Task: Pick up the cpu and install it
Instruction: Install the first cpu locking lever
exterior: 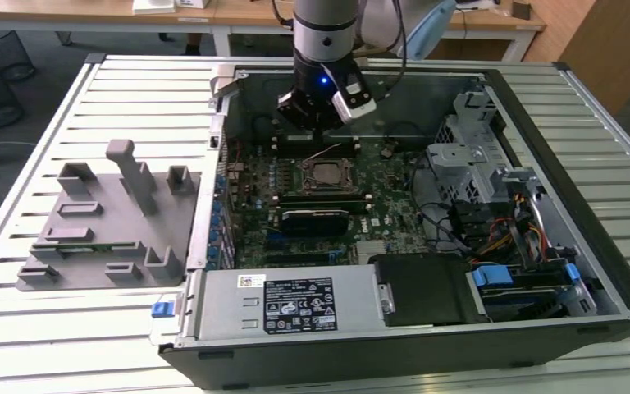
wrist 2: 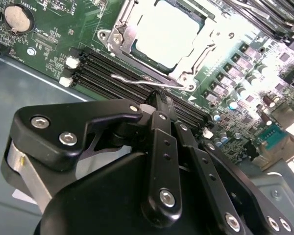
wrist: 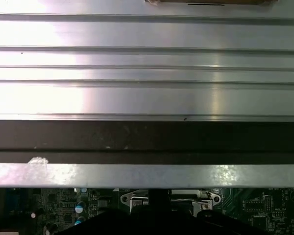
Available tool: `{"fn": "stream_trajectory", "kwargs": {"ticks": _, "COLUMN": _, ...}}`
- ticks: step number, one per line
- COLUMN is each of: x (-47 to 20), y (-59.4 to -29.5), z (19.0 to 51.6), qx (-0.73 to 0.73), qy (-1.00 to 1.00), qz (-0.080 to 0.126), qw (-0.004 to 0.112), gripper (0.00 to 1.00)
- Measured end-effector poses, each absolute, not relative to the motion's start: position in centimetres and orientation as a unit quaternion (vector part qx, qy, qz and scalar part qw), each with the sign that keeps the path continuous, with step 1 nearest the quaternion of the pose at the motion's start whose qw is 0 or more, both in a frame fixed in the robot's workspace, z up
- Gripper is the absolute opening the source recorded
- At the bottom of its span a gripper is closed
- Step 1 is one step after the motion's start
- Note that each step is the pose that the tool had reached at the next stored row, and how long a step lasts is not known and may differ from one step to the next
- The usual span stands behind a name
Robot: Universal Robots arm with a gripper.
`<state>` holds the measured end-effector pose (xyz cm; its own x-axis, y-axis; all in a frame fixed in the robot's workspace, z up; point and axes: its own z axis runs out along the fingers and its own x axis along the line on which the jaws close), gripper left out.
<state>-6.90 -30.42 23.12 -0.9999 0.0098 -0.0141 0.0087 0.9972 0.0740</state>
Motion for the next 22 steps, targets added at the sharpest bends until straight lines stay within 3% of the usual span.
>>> {"fn": "stream_trajectory", "kwargs": {"ticks": 22, "x": -5.5, "y": -30.1, "z": 22.0, "qx": -0.003, "qy": 0.999, "qz": 0.037, "qw": 0.006, "gripper": 0.11}}
